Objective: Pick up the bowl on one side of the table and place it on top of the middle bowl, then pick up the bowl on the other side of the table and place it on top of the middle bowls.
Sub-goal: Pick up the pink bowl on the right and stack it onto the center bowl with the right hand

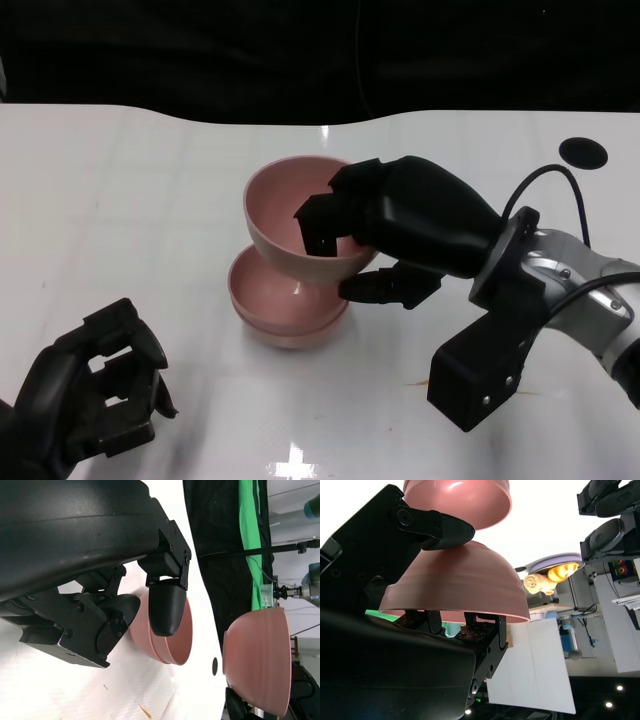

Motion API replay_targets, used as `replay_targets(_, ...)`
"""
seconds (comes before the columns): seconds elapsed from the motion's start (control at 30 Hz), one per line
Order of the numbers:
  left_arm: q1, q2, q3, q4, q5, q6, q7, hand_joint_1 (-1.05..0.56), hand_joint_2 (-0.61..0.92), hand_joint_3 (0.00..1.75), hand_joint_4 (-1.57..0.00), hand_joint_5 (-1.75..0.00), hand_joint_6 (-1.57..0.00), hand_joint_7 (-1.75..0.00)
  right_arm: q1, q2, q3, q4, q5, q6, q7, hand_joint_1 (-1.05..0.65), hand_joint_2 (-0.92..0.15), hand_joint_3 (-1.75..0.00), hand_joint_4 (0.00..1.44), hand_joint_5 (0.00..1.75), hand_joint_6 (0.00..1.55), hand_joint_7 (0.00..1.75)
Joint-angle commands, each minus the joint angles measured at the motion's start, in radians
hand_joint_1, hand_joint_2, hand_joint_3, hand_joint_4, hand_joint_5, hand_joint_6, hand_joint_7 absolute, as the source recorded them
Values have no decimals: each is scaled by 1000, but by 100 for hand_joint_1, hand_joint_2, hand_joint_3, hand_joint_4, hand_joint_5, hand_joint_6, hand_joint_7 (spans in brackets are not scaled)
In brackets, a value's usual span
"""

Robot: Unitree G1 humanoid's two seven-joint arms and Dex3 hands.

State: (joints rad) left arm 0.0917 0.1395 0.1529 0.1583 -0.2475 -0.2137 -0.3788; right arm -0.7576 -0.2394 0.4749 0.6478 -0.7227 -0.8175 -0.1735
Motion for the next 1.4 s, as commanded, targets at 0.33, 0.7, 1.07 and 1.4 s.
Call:
replay_targets(0.33,6,1,2,-5,5,-12,9,-2,62,121,-79,-175,-66,-175,-39,34,37,79,-44,-14,-56,-31,-53,-100,94,175,65,175)
replay_targets(0.7,-2,-4,-2,13,9,-29,7,-5,59,123,-83,-175,-68,-175,-115,87,82,224,-95,11,-132,-41,-62,-102,93,175,63,175)
replay_targets(1.07,6,-4,-6,5,25,-29,23,-5,56,128,-86,-175,-70,-175,-169,120,129,346,-129,26,-221,-36,-51,-119,94,175,65,175)
replay_targets(1.4,7,-6,-2,5,20,-32,18,-1,58,130,-87,-175,-69,-175,-175,130,155,398,-131,39,-239,-40,-55,-115,95,175,68,175)
